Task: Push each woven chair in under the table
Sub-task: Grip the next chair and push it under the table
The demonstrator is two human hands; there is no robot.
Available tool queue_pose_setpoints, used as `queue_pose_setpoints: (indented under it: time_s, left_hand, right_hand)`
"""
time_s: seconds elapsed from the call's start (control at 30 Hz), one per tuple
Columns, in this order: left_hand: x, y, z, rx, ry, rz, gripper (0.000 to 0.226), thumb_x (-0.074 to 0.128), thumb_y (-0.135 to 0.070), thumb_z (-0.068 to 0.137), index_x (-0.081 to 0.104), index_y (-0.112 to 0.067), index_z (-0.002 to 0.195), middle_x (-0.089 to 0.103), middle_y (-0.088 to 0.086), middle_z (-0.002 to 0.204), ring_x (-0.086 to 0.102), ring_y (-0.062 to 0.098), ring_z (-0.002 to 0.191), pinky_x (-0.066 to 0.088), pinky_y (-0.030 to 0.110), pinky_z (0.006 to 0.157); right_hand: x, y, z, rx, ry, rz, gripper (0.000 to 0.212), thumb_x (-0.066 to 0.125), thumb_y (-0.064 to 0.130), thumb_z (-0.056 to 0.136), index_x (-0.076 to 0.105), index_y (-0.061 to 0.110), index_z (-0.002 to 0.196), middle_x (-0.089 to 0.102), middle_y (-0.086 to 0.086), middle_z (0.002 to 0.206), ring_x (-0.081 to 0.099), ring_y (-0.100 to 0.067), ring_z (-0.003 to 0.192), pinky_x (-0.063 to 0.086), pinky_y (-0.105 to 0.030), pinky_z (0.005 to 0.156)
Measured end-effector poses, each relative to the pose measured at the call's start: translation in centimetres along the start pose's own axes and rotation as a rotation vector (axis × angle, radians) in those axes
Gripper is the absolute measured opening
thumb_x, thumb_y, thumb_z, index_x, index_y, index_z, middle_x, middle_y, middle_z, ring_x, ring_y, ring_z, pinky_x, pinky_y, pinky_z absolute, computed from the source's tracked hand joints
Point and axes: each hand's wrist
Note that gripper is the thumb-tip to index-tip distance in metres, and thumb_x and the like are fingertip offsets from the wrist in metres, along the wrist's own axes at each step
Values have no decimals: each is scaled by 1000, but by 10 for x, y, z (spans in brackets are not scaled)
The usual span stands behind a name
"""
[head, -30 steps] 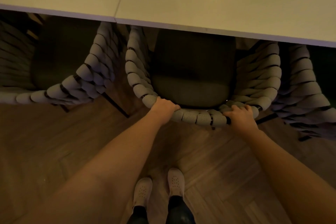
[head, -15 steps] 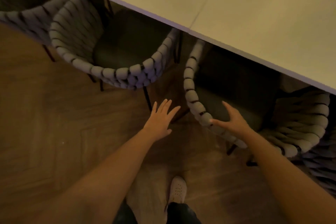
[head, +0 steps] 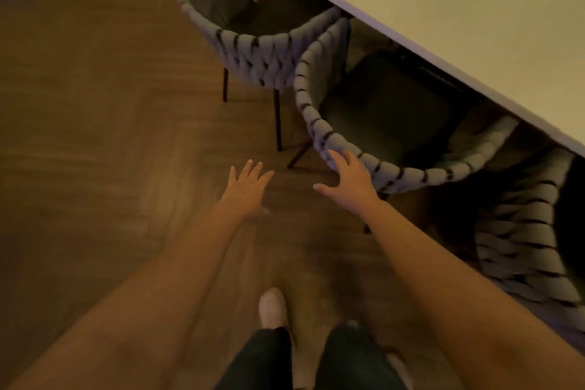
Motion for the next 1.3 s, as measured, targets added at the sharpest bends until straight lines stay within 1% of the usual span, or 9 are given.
queue_pose_setpoints:
  time_s: [0.3,0.5,0.6,0.8,0.87,0.97,1.1,1.2,1.3]
  left_hand:
    - [-52,183,92,-57,-39,-23,100,70,-46,82,5,-25,155,-4,8,162,-8,27,149,2,55,117]
    - [-116,284,214,-79,-95,-21,103,72,-46,80,5,-25,155,-1,8,162,-4,27,149,5,56,116]
    - [-158,327,279,-73,-89,2,103,72,-43,80,4,-24,155,0,7,162,-3,27,149,6,56,116]
    - [-222,392,394,52,-134,106,86,64,-32,89,9,-19,154,7,5,161,0,26,149,8,57,115]
    - [-235,407,425,108,-113,161,79,55,-24,94,5,-18,155,10,2,161,1,24,149,6,57,116]
    - [-258,432,480,240,-4,299,85,56,-24,94,-4,-17,155,16,2,160,4,22,149,4,56,116]
    - [-281,454,534,406,148,549,85,58,-30,94,1,-19,155,23,2,159,13,23,148,5,59,115]
    - [-293,475,569,555,197,640,78,60,-31,91,15,-23,154,31,0,155,20,23,146,8,58,116]
    - [-297,489,594,673,180,675,69,61,-28,90,27,-27,150,44,0,145,33,24,140,13,56,115]
  right_hand:
    - [20,144,166,-17,-23,-84,87,63,57,85,18,29,154,12,-7,162,11,-28,149,14,-46,120]
    - [7,217,318,-45,-105,-137,88,62,55,86,14,27,154,8,-8,162,5,-27,149,7,-45,121]
    - [-4,250,389,-64,-120,-203,87,63,55,85,18,24,153,12,-9,161,10,-29,148,10,-47,120]
    - [-14,294,499,19,49,-279,101,65,58,83,5,21,155,7,-9,162,4,-28,149,6,-47,121]
    - [-11,300,521,67,109,-252,105,66,58,82,3,20,156,8,-10,162,6,-29,149,7,-48,120]
    - [4,315,554,177,156,-196,103,66,57,82,4,22,156,19,-12,158,17,-32,146,14,-50,118]
    - [24,342,579,327,201,-140,87,63,50,86,14,25,154,44,-10,141,46,-33,127,37,-47,104]
    - [37,365,594,434,184,-162,57,58,38,90,38,24,141,54,-7,128,54,-31,116,37,-47,100]
    - [48,372,602,547,126,-207,35,55,30,91,54,25,126,60,-4,116,56,-28,109,37,-46,98]
Point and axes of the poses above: each hand's wrist, its own z-axis towards the middle knuckle, its own x-axis out of the palm, y = z × x
